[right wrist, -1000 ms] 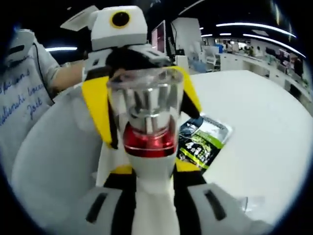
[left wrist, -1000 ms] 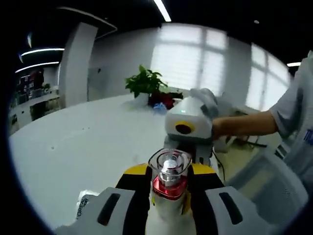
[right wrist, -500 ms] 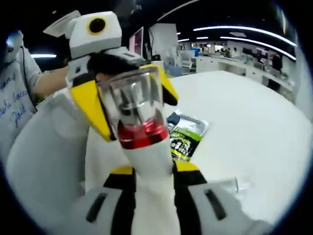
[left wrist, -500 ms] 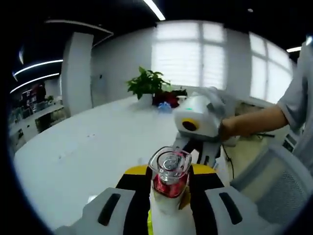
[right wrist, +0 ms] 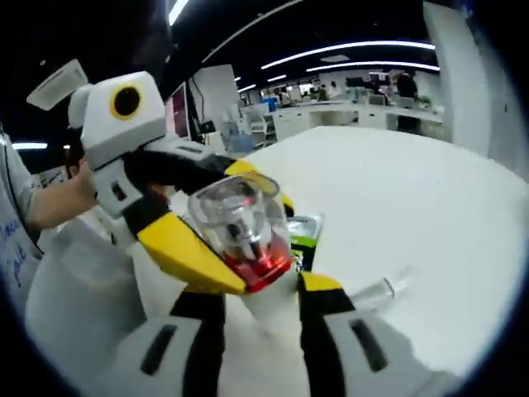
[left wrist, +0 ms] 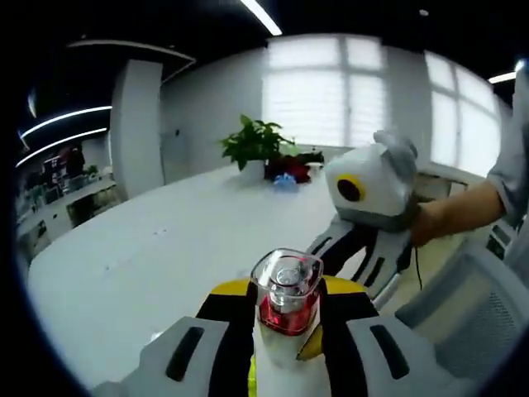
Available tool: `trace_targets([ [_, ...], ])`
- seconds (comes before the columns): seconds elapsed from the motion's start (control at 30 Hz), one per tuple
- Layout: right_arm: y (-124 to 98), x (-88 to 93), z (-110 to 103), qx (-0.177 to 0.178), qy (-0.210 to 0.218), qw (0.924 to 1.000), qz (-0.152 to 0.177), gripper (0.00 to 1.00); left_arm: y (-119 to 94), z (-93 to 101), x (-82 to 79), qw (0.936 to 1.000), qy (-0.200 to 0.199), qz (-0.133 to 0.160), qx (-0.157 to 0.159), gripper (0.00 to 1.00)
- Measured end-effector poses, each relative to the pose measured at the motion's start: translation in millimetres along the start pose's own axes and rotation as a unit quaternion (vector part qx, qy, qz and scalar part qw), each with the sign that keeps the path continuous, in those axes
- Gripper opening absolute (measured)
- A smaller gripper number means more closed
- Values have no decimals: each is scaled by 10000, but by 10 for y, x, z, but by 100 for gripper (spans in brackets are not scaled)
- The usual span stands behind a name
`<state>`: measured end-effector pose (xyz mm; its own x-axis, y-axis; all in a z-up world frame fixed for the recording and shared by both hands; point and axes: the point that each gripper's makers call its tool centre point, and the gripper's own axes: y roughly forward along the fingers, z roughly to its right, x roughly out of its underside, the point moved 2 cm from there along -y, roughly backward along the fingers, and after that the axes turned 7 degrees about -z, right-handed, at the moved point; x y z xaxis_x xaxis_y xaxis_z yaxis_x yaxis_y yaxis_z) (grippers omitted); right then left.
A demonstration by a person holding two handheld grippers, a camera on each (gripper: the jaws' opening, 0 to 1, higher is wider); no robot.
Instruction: Arrange the skincare products in the storage area until every visible bottle or jar stands upright without overlapping.
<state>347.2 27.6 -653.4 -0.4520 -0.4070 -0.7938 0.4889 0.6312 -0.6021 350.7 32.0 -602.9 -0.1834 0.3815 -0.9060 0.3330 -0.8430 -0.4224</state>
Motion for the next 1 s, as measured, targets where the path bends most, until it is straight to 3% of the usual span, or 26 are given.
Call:
trace_targets([
  [0.2, 64, -13, 6, 209, -217, 9995, -66, 33, -6, -25, 4, 9993, -205, -3, -311, 27],
  [0.37, 57, -12, 31, 0, -467, 9989, -43, 32, -4, -31, 8, 9984, -289, -32, -476, 27],
  [0.6, 54, -13, 41, -375, -739, 9965, -91, 31, -7, -32, 10, 9982, -369, -79, -473, 27],
  [0.73, 56, -17, 39, -513, -838, 9951, -125, 31, -19, -29, 23, 9988, -191, -117, -444, 26],
  [1.0, 61, -22, 37, -546, -825, 9950, -106, 32, -69, -42, 67, 9985, -146, -213, -475, 29],
])
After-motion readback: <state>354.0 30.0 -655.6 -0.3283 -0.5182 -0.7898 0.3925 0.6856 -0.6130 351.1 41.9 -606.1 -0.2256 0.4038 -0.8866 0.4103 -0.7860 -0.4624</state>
